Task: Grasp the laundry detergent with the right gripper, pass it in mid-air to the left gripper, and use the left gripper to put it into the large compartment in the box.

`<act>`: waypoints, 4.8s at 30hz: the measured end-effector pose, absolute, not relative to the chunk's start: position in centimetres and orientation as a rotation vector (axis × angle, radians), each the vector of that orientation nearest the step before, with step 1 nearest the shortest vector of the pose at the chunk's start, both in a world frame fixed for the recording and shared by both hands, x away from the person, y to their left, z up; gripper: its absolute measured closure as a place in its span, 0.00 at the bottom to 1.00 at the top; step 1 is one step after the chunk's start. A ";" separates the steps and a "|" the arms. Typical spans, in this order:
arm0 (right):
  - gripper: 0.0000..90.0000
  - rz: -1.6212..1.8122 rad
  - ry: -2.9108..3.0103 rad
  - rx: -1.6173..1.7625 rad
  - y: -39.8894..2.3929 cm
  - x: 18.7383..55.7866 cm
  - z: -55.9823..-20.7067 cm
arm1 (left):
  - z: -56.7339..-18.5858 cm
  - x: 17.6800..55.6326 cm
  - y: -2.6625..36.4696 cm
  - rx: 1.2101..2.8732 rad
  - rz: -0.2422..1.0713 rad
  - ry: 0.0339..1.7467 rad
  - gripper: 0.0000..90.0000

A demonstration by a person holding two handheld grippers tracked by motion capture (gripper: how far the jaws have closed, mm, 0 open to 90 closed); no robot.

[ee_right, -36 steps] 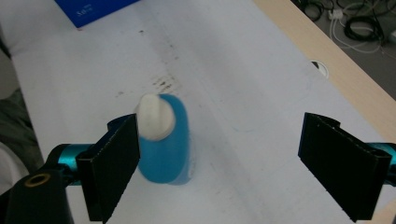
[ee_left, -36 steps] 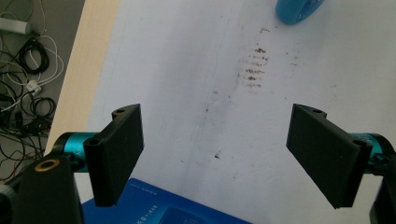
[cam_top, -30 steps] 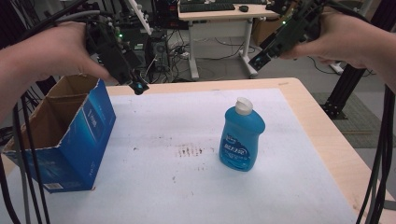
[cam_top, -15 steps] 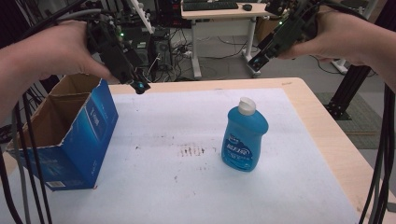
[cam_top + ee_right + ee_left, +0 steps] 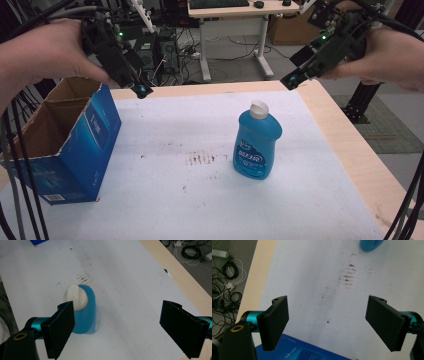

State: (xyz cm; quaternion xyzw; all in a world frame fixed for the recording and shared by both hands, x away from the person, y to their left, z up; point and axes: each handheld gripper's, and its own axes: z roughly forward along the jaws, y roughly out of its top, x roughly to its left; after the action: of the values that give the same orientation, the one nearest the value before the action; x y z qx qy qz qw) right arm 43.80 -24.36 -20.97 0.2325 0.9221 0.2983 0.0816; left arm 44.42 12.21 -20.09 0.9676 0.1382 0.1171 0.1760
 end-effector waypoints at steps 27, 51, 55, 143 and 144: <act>0.14 0.940 2.706 0.713 -25.4 38.9 -25.2 | -20.5 44.3 12.1 2.746 0.321 0.383 0.21; 0.14 0.937 2.737 0.746 -24.1 38.4 -30.5 | -20.8 44.4 11.8 2.748 0.313 0.379 0.21; 0.14 0.929 2.745 0.746 -23.6 38.7 -31.7 | -20.9 44.4 11.7 2.748 0.311 0.379 0.21; 0.40 1.105 2.667 0.742 -21.3 39.4 -36.5 | -20.9 44.3 12.0 2.745 0.313 0.389 0.21; 0.40 1.105 2.661 0.740 -21.4 39.4 -36.5 | -20.9 44.3 12.0 2.746 0.313 0.390 0.21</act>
State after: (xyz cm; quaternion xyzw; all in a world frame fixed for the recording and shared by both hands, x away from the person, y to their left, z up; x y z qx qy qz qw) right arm 39.43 -21.36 -36.54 0.2478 0.8914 0.3702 0.0832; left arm 44.32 12.00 -20.88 0.9687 0.1377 0.1104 0.1745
